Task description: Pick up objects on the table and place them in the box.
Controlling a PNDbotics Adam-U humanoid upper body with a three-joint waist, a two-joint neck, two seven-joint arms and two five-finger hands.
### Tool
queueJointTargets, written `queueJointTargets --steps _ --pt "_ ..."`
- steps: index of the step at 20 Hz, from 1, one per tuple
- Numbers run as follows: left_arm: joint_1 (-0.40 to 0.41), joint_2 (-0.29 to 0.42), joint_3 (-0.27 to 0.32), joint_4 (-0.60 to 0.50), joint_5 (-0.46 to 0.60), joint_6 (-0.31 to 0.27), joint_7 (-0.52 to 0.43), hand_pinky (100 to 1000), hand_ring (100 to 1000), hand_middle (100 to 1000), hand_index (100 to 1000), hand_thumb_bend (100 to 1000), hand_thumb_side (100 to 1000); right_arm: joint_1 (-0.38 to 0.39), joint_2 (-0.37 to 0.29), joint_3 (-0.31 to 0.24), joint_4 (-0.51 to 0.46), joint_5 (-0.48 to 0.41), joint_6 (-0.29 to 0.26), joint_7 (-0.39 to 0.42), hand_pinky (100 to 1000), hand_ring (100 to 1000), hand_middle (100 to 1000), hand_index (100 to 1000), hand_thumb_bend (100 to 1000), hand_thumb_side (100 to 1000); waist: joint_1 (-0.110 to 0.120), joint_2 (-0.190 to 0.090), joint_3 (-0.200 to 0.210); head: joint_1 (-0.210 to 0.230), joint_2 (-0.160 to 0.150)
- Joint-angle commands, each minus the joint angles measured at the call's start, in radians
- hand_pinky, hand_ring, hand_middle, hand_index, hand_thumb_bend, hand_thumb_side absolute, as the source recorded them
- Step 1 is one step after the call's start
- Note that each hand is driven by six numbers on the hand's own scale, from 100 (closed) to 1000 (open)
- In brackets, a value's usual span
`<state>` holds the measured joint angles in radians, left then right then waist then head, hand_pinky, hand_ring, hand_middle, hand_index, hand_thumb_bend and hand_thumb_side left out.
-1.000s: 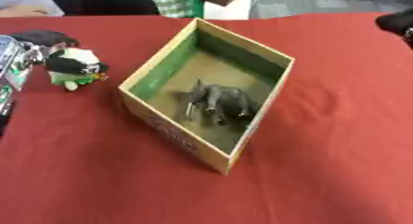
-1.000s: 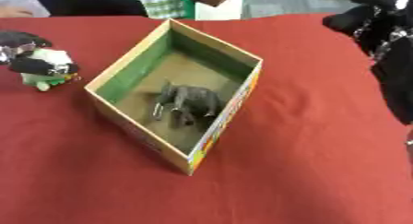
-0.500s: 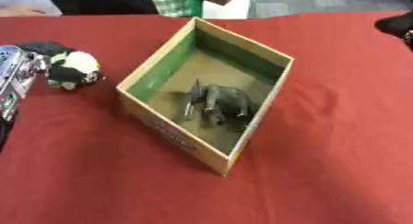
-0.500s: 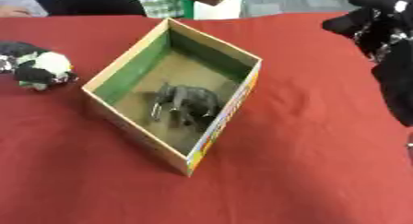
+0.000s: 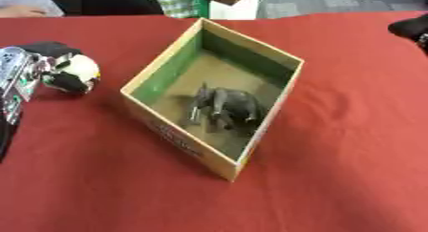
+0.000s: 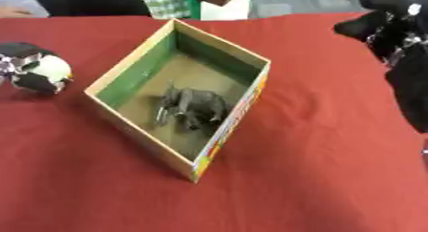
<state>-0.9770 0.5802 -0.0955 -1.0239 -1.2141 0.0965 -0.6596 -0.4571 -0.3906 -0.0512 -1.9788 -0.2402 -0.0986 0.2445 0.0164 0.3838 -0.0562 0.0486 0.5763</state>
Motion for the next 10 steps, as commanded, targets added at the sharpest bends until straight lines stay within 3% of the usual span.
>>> queueJointTargets --steps 1,7,10 --pt "-0.005 0.011 0.003 0.007 0.007 -0.007 0.026 368 617 560 897 100 215 -0.008 -0.01 -0.01 -0.021 0.004 -0.001 0.003 894 772 615 849 100 1000 -0.002 -0.019 -0.002 0.001 -0.012" --pt "-0.008 0.015 0.003 -0.008 0.02 -0.003 0.109 294 545 483 770 100 245 -0.004 -0.009 -0.01 -0.021 0.006 0.003 0.006 895 772 615 850 100 1000 0.0 -0.021 0.0 -0.003 -0.009" --pt "-0.01 0.022 0.0 -0.039 0.03 0.008 0.152 234 494 420 657 100 256 -0.001 -0.008 -0.01 -0.021 0.006 0.005 0.007 895 772 614 850 100 1000 0.002 -0.024 0.002 -0.006 -0.006"
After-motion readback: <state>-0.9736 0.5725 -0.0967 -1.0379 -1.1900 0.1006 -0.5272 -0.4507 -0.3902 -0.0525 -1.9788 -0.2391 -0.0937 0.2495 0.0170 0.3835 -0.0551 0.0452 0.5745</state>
